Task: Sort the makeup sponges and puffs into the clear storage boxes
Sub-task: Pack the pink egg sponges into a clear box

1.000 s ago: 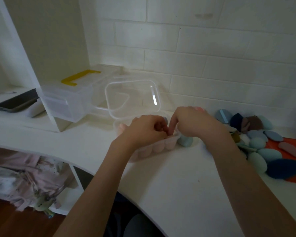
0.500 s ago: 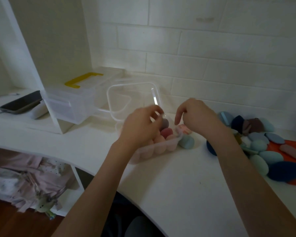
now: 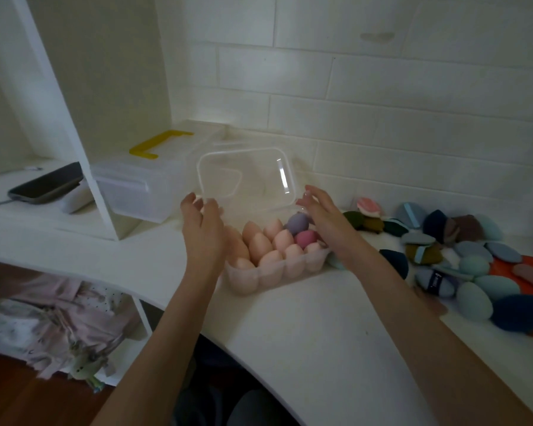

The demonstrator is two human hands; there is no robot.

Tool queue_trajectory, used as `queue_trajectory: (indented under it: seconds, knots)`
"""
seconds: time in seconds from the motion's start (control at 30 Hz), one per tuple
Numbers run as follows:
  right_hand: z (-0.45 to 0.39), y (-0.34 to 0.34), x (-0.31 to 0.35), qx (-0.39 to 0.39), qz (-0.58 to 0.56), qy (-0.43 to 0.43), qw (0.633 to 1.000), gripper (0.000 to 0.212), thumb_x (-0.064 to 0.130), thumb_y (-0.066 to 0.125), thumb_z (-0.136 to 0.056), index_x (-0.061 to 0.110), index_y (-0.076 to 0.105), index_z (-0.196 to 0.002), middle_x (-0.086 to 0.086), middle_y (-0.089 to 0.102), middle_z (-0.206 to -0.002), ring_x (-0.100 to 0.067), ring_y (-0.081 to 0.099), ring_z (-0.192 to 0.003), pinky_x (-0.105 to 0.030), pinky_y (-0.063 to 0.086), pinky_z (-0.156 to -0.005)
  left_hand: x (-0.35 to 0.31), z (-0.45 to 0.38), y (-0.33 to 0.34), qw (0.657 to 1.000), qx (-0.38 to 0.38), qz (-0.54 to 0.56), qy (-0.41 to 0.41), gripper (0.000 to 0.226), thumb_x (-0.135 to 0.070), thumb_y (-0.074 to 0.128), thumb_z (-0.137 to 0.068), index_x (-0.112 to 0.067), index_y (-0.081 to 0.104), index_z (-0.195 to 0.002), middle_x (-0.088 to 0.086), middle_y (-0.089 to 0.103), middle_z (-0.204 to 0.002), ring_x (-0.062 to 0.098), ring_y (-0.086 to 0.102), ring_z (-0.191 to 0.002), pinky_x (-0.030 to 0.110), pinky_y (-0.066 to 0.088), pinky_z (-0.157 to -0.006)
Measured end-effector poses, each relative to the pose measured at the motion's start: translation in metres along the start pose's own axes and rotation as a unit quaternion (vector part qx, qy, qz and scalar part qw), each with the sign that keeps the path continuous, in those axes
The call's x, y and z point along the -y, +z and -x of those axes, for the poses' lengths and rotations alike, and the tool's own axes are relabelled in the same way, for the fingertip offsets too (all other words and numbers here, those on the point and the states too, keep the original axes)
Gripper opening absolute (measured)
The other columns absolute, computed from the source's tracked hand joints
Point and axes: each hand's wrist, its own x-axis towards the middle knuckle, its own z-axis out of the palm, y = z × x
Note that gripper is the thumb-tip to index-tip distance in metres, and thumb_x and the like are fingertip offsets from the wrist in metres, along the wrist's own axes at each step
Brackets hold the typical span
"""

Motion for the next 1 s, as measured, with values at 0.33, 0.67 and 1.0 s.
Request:
queue_trajectory:
  seconds: [0.33, 0.67, 1.0]
  knots:
    - [-0.011, 0.000, -0.003, -0.022, -0.200, 0.074, 0.977, 0.048, 0.069, 0.031, -0.090, 0.037, 0.057, -0.113, 0.001, 0.055, -0.122, -0.021, 0.054, -0.114, -0.041, 0.044, -0.101, 0.012, -0.004, 0.001, 0.994, 0.045, 0.100, 0.018, 0.043, -0.042, 0.022, -0.102, -0.024, 0.060, -0.095, 0.003, 0.071, -0.096, 0.016, 0.067, -0.093, 0.040, 0.049, -0.096]
    - [0.007, -0.030, 0.020, -0.018, -0.037, 0.003, 0.999, 0.022, 0.019, 0.058, -0.092, 0.007, 0.073, -0.081, 0.005, 0.068, -0.088, -0.009, 0.061, -0.086, -0.003, 0.045, -0.071, 0.011, 0.002, -0.004, 0.920, 0.193, 0.295, -0.172, 0.024, -0.036, 0.059, -0.084, -0.013, 0.057, -0.079, 0.003, 0.060, -0.078, 0.019, 0.059, -0.079, 0.033, 0.049, -0.078]
    - [0.013, -0.003, 0.005, -0.009, 0.333, -0.110, 0.936, 0.014, 0.027, 0.034, -0.100, 0.024, 0.040, -0.113, -0.005, 0.053, -0.112, -0.021, 0.061, -0.082, -0.042, 0.053, -0.078, 0.016, 0.008, -0.009, 0.963, 0.192, 0.189, -0.024, 0.019, 0.005, 0.055, -0.083, -0.013, 0.057, -0.089, -0.005, 0.062, -0.072, 0.007, 0.057, -0.063, 0.016, 0.047, -0.056]
